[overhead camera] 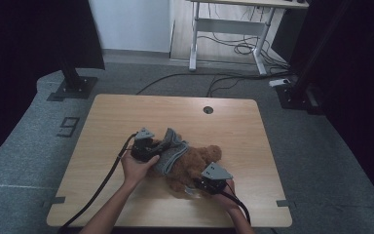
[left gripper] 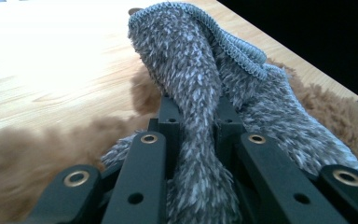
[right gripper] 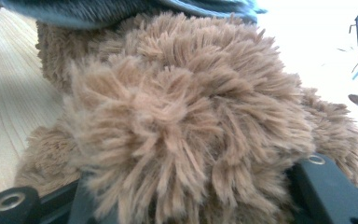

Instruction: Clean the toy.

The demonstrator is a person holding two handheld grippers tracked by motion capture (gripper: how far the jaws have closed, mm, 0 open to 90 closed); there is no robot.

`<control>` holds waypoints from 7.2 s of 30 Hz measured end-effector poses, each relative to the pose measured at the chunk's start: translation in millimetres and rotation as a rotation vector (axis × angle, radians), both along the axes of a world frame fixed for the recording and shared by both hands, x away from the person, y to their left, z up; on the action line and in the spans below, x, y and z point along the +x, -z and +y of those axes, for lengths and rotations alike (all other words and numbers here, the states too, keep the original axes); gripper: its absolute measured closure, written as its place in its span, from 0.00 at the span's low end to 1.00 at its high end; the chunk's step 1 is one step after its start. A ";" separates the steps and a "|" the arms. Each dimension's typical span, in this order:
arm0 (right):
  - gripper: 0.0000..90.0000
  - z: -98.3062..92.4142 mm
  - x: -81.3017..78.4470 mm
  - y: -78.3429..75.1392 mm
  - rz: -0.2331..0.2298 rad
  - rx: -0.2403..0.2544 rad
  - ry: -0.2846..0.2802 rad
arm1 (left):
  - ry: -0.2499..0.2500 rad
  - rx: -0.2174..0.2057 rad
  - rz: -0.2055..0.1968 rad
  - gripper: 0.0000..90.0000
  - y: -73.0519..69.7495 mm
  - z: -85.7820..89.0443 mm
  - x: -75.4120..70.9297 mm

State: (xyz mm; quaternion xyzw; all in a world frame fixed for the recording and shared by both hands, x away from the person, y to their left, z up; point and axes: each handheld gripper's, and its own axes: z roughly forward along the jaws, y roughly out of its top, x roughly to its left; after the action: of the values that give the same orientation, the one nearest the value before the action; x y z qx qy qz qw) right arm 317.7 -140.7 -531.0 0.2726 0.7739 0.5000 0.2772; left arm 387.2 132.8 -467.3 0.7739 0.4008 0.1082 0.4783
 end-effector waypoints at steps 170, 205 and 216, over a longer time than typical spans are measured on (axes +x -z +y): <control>0.55 -3.8 -13.8 -4.0 0.051 0.018 -0.042 | 0.139 0.041 0.013 0.86 -31.9 -109.9 7.3; 0.56 -5.4 -10.2 2.0 0.061 0.034 -0.003 | -0.041 0.002 -0.027 0.86 -1.3 62.2 -51.8; 0.59 -3.2 9.9 4.5 0.054 0.054 0.086 | -0.093 -0.003 -0.034 0.86 5.0 46.2 -18.2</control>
State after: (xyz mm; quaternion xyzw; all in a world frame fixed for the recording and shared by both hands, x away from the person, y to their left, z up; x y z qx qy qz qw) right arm 327.7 -144.0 -535.4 0.3263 0.7550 0.5007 0.2698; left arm 369.0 179.0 -472.3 0.7518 0.4282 0.1426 0.4807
